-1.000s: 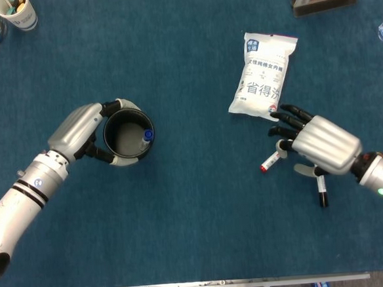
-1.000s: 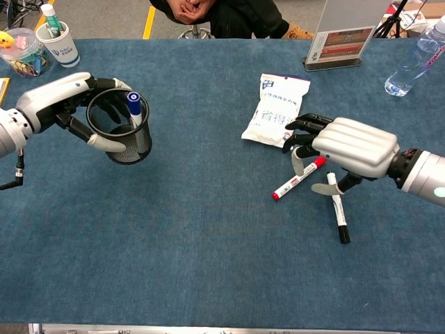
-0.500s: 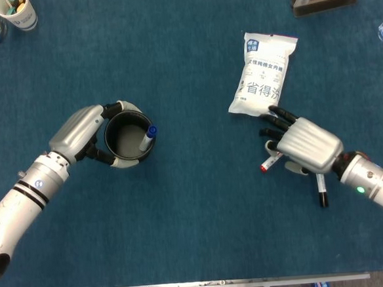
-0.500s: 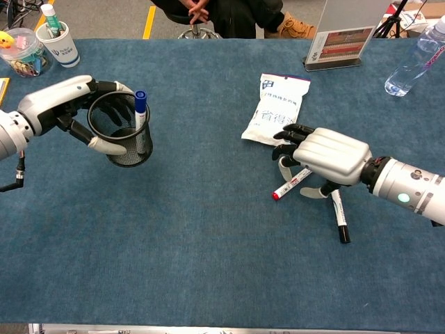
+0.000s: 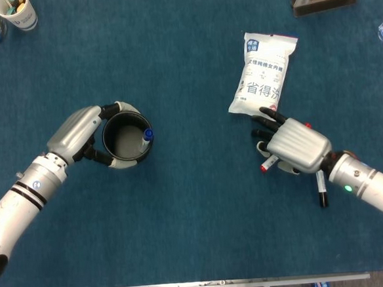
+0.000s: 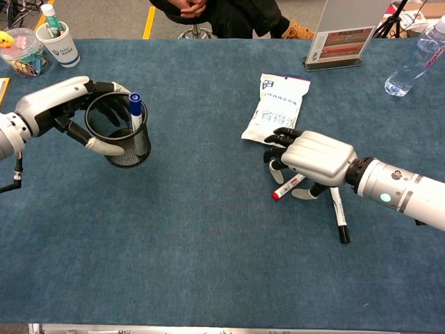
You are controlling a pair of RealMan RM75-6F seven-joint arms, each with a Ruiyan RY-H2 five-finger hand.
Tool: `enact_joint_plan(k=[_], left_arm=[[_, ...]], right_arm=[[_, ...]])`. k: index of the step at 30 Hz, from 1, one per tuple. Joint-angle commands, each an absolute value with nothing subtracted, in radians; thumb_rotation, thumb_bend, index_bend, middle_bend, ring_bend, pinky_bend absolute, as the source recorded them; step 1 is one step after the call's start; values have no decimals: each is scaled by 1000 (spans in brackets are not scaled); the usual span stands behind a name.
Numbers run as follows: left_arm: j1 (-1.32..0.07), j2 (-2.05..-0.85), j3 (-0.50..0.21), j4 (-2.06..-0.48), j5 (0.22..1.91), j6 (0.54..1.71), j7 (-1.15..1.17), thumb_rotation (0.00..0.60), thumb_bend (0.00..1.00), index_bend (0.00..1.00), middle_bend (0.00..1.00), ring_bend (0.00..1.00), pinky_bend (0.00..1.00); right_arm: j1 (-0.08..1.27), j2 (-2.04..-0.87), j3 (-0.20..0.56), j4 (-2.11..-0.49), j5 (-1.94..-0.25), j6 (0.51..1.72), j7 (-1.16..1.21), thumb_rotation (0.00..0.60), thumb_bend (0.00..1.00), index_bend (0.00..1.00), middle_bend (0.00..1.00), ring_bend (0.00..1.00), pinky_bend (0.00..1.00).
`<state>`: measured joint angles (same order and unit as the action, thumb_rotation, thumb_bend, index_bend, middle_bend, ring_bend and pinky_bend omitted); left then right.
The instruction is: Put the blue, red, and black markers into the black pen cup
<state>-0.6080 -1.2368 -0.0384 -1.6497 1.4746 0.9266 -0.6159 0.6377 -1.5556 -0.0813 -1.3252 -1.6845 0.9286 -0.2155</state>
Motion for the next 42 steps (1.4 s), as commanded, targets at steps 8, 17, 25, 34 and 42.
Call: enact_joint_plan(k=[8,17,25,34,42], left_arm=[[-607,-1240,-35,-1641,1479,930,-625,600,60,318,325,339,330],[-605,-1243,-33,-1636,1481,934,-631,600,60,318,322,337,328],[-604,-1237,-33,-1638,1481,938,-632,600,60,318,321,337,328],[-610,-1238,-44,-1639,1472,936,-628,600,60,318,321,337,328],[-629,-1247,-52,-1663,1475,921,-616,600,60,318,322,337,328]], right_arm=[[650,-1570,-79,-1324,-1661,901,-241,600,264,532,256,75,33],[651,-1579,-79,-1318,-1644,895,-248,600,284,570,256,75,33],[646,-1565,-61,-1346,-1630,930,-206,600,320,627,259,75,33],[651,-1475,54,-1523,-1580,1037,76,600,321,647,276,75,36],[665,-1432,200,-1687,-1523,1133,334,600,318,652,277,75,36]])
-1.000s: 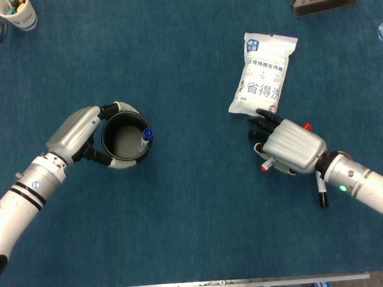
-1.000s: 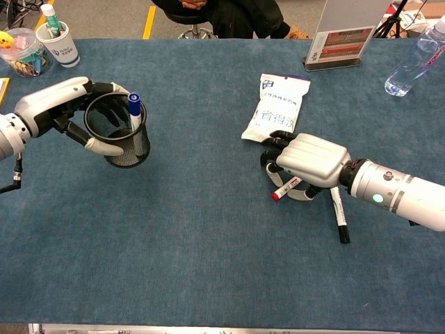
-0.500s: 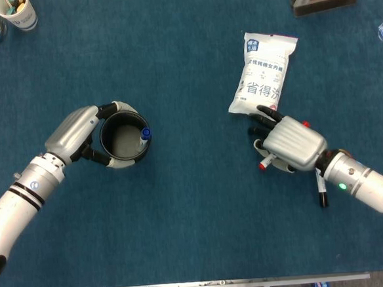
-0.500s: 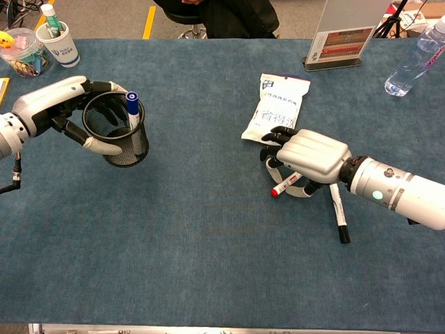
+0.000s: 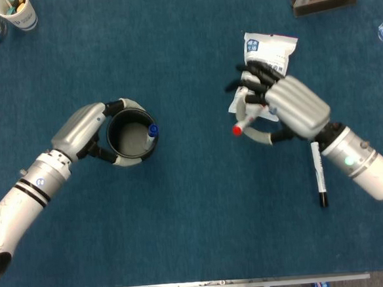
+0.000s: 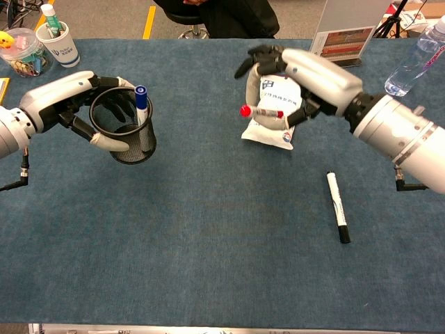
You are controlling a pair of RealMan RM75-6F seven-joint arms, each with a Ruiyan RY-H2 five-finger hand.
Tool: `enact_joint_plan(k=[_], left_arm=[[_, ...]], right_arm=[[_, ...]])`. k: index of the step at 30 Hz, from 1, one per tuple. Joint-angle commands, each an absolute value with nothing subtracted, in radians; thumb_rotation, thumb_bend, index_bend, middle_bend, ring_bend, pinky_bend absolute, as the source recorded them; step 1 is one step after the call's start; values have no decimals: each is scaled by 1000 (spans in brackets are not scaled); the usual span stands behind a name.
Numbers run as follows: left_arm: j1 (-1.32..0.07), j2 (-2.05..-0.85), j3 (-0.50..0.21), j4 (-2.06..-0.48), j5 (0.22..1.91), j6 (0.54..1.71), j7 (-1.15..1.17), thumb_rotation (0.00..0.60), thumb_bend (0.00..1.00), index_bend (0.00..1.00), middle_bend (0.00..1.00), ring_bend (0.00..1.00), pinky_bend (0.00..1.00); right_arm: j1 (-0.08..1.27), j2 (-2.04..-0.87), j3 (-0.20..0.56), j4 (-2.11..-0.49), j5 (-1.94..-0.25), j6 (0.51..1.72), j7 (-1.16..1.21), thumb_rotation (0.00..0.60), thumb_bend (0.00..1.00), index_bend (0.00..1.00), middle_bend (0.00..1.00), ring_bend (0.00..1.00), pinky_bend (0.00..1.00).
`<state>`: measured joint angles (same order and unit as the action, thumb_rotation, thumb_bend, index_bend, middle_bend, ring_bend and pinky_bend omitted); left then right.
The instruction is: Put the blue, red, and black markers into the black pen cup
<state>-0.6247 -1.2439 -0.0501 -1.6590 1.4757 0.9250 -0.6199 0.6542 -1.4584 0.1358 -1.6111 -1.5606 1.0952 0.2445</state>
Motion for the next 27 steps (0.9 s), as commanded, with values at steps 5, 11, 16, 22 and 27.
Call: enact_joint_plan(k=[5,11,16,22,27], left_arm=[[-642,-1260,-53,-1674,1481,910,-604,600,60,318,322,337,329],[-664,-1277,-58,-1688,1488,894,-585,600,60,319,322,337,328],[-679,-1283,-64,-1697,1481,880,-570,600,60,318,322,337,328],[-692,-1299,-72,-1700,1463,867,-557,600,60,318,322,337,328],[-707,-1310,-86,-1699,1448,857,-550,600,60,318,322,337,328]], right_arm=[[684,-1428,237,-1753,-1496,1123,408,600,317,653,277,75,36],[712,-1456,274,-1798,-1455,1106,447,600,317,653,277,75,36],[735,-1481,299,-1819,-1424,1091,454,600,317,653,277,75,36],[765,-1519,324,-1827,-1392,1077,442,600,317,653,277,75,36],[790,-1556,337,-1834,-1362,1059,433,600,317,652,277,75,36]])
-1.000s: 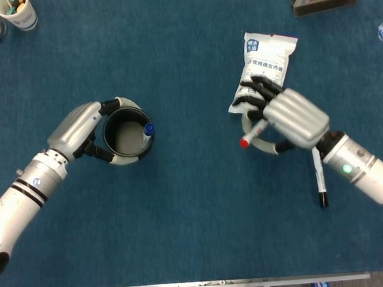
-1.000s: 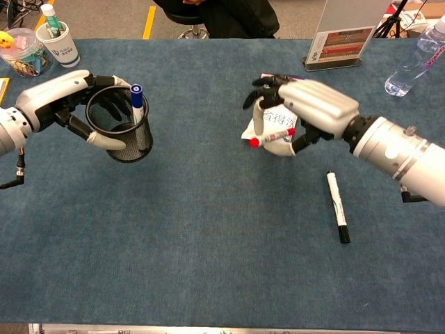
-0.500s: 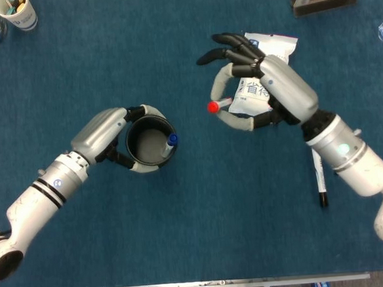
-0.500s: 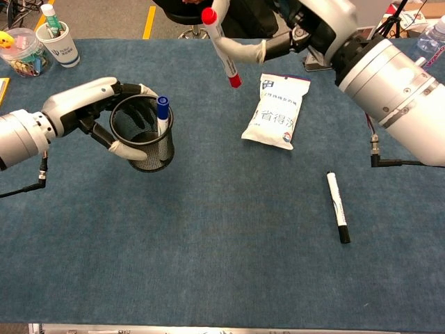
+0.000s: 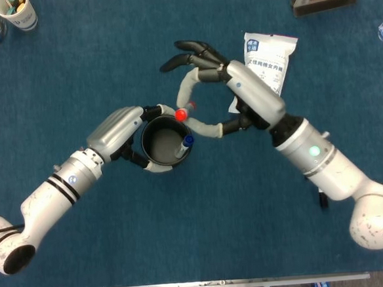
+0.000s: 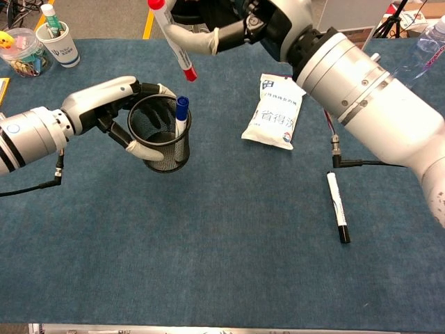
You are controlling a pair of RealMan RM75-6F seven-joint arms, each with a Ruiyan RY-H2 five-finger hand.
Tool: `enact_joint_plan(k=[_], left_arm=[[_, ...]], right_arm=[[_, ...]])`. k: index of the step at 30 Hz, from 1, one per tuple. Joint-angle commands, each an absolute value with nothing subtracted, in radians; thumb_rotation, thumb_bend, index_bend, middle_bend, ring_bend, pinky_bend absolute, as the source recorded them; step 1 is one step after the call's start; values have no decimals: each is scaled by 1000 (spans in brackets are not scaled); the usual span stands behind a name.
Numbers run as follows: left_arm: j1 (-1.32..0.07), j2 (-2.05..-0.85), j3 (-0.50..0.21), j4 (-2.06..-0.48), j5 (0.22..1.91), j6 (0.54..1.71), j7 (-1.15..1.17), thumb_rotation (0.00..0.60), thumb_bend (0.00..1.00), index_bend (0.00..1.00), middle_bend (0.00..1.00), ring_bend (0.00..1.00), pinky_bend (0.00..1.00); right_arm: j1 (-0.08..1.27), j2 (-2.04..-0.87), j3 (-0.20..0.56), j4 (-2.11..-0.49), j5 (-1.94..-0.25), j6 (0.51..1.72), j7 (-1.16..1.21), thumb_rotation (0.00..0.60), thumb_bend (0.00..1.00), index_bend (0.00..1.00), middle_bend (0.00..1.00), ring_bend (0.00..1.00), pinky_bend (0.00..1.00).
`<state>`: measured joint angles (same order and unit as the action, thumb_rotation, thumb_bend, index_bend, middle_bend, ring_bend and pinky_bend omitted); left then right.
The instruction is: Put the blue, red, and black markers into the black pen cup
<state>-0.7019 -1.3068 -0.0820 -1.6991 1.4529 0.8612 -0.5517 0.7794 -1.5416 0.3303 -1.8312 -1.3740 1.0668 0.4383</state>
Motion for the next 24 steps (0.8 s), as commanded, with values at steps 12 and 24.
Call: enact_joint_plan(k=[12,24], left_arm=[[-729,-1310,-109,-1703,1430,847,-541,600,60,318,322,337,328],[-734,-1295,-120,-1696,1424,855,-551,600,60,318,321,337,327]], right_arm=[[830,-1620,355,-1828,-1313,1037,399,600,317,653,277,75,36],[836,-1642,332,-1794,-1323,1031,370,600,315,584,225,69,36]])
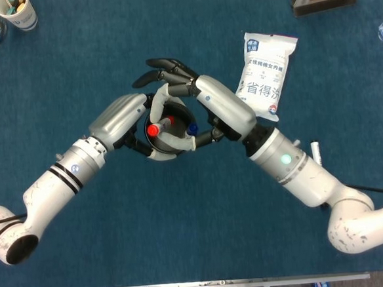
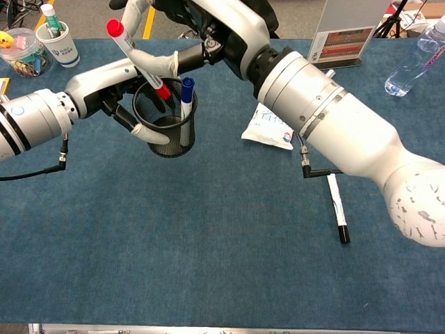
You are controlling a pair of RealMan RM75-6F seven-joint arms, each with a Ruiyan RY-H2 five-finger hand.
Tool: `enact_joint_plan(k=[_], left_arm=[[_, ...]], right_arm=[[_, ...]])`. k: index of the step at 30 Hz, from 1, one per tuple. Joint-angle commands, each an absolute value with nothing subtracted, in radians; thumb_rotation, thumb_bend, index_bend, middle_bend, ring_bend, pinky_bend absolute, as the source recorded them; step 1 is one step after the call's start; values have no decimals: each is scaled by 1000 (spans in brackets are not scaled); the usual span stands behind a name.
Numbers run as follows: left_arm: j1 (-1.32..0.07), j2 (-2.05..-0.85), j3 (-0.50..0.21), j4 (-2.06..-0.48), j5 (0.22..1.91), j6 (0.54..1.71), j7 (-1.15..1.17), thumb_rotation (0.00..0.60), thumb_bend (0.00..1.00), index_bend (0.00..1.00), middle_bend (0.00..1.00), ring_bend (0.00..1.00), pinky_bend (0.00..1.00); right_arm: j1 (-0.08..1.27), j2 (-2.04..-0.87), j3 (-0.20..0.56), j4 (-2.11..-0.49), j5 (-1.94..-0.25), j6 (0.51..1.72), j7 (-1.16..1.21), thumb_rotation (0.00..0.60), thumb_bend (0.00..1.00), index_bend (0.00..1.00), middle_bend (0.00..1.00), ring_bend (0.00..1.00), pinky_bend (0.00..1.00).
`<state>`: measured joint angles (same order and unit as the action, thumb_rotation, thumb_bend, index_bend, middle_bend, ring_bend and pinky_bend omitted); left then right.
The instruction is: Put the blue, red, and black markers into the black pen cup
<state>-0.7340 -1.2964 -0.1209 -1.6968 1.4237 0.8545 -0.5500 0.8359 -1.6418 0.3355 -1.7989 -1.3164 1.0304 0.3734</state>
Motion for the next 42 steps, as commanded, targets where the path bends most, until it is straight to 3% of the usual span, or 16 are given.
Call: enact_joint_plan(k=[1,6,12,17,22,27,35,42], left_arm=[[-733,-1294,-119,-1695,1424,856,-553,600,60,318,321,337,327],[-728,-1291,-116,-1687,1425,860,-560,600,60,318,321,337,327],[-723,-1288,-111,-1679,1424,864,-566,600,60,318,321,337,327],[-710,-1281,-97,-1668,1425,869,-573,600,60,318,321,337,327],[-696,-1276,-85,-1641,1419,873,-579,600,60,318,322,337,327],[-667,-1269,-74,-1627,1424,910,-566,600,60,319,324,337,327],[-640,-1241,-61,-1646,1425,930,-553,600,60,319,325,337,327],[-636,-1240,-63,-1654,1422,929,-544,600,60,319,325,337,327]], right_arm=[[836,-1643,330,-1791,-1328,1032,366,600,310,535,209,60,36],[836,-1634,324,-1791,-1335,1028,355,600,256,297,148,12,36],[826,-1619,322,-1787,-1348,1038,359,600,209,181,131,6,36],[787,-1542,286,-1793,-1445,1088,361,600,211,199,139,5,36],[734,-1428,223,-1801,-1550,1135,369,600,215,370,207,26,36],[680,-1308,127,-1792,-1641,1156,383,600,258,470,252,66,39],[621,-1207,-37,-1699,-1804,1173,319,600,261,490,259,69,40],[601,-1217,-110,-1594,-1886,1167,210,600,264,494,260,69,41]])
